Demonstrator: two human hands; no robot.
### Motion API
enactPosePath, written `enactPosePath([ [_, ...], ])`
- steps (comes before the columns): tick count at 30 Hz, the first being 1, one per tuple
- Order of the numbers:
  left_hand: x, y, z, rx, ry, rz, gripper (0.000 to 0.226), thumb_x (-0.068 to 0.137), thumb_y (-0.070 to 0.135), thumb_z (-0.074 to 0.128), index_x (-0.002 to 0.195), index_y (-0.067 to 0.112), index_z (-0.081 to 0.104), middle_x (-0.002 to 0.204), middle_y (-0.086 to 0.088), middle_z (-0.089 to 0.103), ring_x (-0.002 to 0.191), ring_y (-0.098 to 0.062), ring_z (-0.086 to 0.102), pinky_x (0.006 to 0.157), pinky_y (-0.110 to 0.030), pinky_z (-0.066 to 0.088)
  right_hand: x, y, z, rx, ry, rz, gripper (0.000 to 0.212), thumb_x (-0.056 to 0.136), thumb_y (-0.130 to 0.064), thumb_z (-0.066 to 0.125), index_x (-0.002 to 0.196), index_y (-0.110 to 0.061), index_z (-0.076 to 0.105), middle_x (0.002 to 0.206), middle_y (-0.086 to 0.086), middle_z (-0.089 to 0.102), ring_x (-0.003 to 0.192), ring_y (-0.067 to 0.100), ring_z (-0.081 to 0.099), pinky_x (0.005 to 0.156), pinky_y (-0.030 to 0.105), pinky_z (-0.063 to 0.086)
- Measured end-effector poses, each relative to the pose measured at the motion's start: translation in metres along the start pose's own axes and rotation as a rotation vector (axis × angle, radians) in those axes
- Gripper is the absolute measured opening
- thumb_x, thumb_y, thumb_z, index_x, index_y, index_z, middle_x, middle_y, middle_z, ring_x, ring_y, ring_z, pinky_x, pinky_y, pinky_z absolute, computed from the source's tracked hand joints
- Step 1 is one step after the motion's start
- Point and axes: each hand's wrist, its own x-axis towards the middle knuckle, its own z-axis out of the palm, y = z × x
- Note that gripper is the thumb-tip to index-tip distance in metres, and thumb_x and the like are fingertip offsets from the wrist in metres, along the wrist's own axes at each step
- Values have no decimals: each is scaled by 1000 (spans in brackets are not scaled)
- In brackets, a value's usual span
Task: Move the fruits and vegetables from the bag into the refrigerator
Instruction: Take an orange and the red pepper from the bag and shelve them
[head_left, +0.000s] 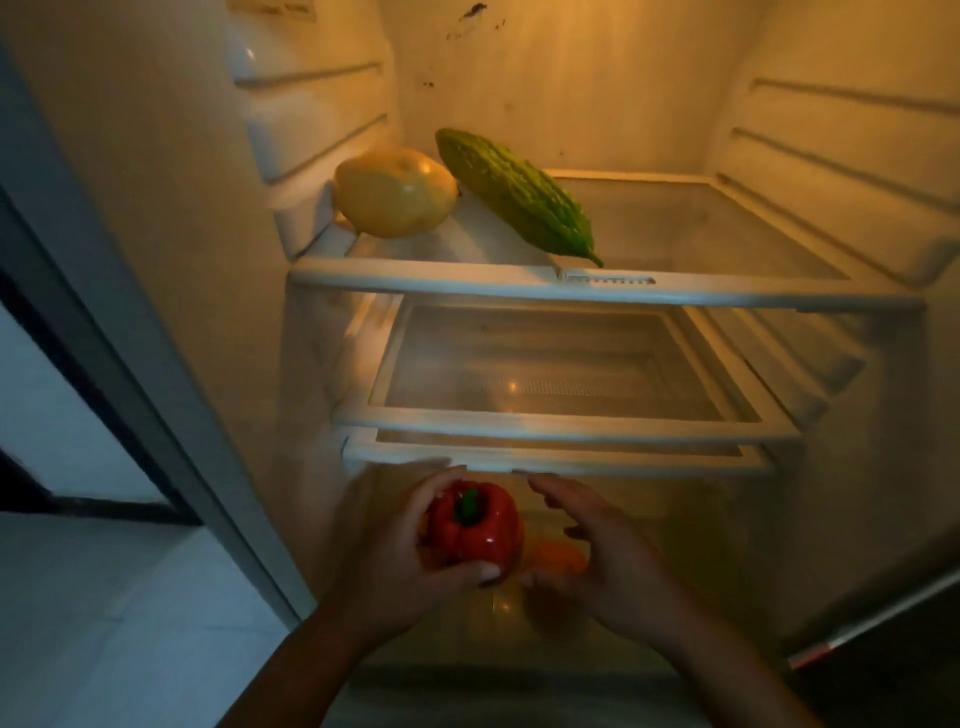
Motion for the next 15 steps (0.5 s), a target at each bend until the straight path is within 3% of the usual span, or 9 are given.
enactPosePath([
  [3,0,21,-8,-63,-18,21,74,61,38,80,121,52,39,121,34,42,109,13,44,79,-13,49,-2,-22,-10,62,-20,-1,77,71,-37,77,122,-65,26,126,-43,30,119,-18,31,89,5,38],
  [5,2,34,-12,-42,-3,70,73,59,46,79,121,54,41,118,42,42,111,14,43,83,-15,47,-2,-33,-13,76,14,-12,77,69,-41,77,125,-60,27,125,-41,33,117,-18,34,87,3,38],
  [9,7,63,-19,-71,14,130,77,48,67,75,118,57,44,118,38,47,111,8,50,89,-24,51,1,-45,-17,143,148,-52,82,60,-60,72,132,-49,34,132,-29,41,116,-8,46,88,16,48],
  [15,15,115,-41,31,89,343,57,65,74,55,118,58,44,123,39,44,117,13,43,83,-10,46,3,-66,-55,206,319,-163,75,61,-41,84,125,-47,45,126,-25,50,114,0,54,84,21,53],
])
